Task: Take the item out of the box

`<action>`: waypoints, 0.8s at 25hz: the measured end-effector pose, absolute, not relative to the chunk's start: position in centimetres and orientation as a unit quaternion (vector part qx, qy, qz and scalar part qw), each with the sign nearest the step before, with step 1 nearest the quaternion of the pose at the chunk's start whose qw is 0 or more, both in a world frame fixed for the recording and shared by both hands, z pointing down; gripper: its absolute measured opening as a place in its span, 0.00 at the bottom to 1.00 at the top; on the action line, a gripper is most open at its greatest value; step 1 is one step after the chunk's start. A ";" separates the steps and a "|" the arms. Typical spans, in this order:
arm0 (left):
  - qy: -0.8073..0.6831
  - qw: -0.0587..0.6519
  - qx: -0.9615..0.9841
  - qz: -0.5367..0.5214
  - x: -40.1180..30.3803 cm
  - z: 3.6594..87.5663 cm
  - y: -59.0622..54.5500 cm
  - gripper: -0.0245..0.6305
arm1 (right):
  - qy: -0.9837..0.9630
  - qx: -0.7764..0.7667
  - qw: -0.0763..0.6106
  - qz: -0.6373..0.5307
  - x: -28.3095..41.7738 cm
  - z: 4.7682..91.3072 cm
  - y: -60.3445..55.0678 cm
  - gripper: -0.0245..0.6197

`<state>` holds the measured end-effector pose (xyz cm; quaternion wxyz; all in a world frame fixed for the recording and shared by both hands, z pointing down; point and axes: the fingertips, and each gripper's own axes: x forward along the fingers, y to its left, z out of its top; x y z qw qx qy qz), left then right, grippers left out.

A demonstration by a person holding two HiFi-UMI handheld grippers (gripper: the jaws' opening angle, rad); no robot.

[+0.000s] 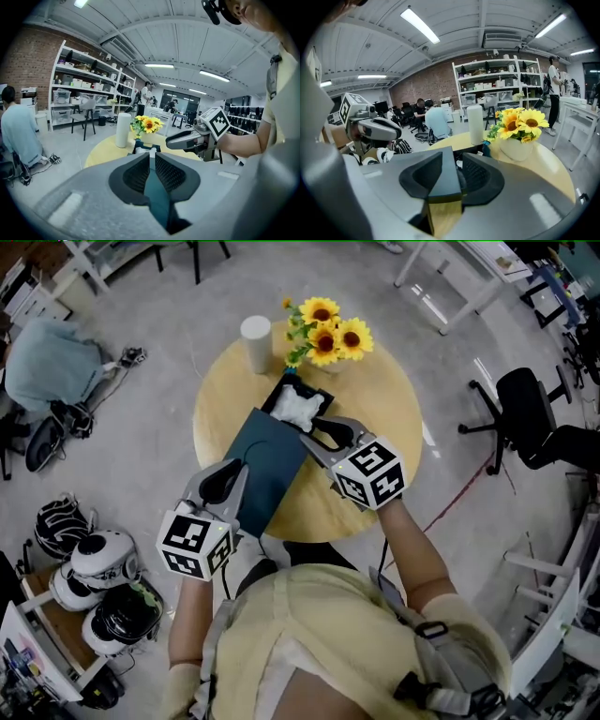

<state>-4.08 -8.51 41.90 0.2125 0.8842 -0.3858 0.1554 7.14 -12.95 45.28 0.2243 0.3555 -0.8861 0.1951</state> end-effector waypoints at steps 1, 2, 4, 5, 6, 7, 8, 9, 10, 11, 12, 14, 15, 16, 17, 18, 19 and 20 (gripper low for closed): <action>-0.385 0.214 0.883 0.159 -3.9 42.2 -8.9 0.10 | -0.885 0.352 0.233 0.196 7.2 45.9 -13.5 0.22; -0.384 0.215 0.883 0.164 -3.7 42.5 -9.2 0.10 | -0.884 0.349 0.243 0.197 7.3 46.5 -14.0 0.23; -0.384 0.218 0.881 0.172 -3.3 43.0 -9.6 0.10 | -0.881 0.342 0.264 0.194 7.5 47.8 -14.8 0.23; -0.384 0.219 0.879 0.176 -3.2 43.3 -9.8 0.10 | -0.879 0.339 0.275 0.191 7.5 48.5 -15.2 0.24; -0.385 0.220 0.878 0.179 -3.1 43.5 -10.0 0.10 | -0.878 0.336 0.284 0.187 7.6 49.0 -15.6 0.24; -0.386 0.221 0.877 0.182 -3.0 43.7 -10.3 0.10 | -0.877 0.332 0.294 0.183 7.6 49.6 -16.1 0.24; -0.388 0.222 0.875 0.185 -3.0 43.9 -10.5 0.10 | -0.877 0.328 0.303 0.180 7.6 50.0 -16.5 0.24; -0.389 0.224 0.874 0.187 -2.9 44.1 -10.7 0.10 | -0.876 0.323 0.311 0.176 7.5 50.4 -16.9 0.24; -0.391 0.224 0.872 0.190 -2.9 44.3 -11.0 0.10 | -0.876 0.317 0.319 0.172 7.4 50.8 -17.3 0.24; -0.392 0.225 0.871 0.193 -2.8 44.5 -11.2 0.11 | -0.876 0.311 0.327 0.169 7.3 51.1 -17.6 0.25; -0.394 0.225 0.870 0.196 -2.8 44.7 -11.3 0.11 | -0.877 0.303 0.334 0.165 7.2 51.4 -17.8 0.25; -0.397 0.224 0.867 0.200 -2.8 44.9 -11.7 0.11 | -0.879 0.284 0.351 0.155 6.8 52.0 -18.2 0.25; -0.399 0.225 0.866 0.201 -2.8 45.1 -12.0 0.11 | -0.879 0.273 0.361 0.150 6.6 52.3 -18.3 0.26; -0.401 0.226 0.865 0.201 -2.8 45.2 -12.2 0.11 | -0.880 0.260 0.371 0.144 6.4 52.6 -18.4 0.26; -0.403 0.227 0.864 0.201 -2.8 45.2 -12.3 0.11 | -0.880 0.247 0.381 0.140 6.1 52.8 -18.4 0.27; -0.404 0.228 0.862 0.201 -2.8 45.3 -12.4 0.11 | -0.880 0.233 0.391 0.137 5.8 53.0 -18.3 0.27; -0.406 0.230 0.861 0.202 -2.8 45.4 -12.5 0.11 | -0.879 0.220 0.400 0.133 5.5 53.3 -18.2 0.28; -0.408 0.231 0.860 0.202 -2.8 45.5 -12.6 0.11 | -0.879 0.207 0.410 0.129 5.2 53.5 -18.2 0.29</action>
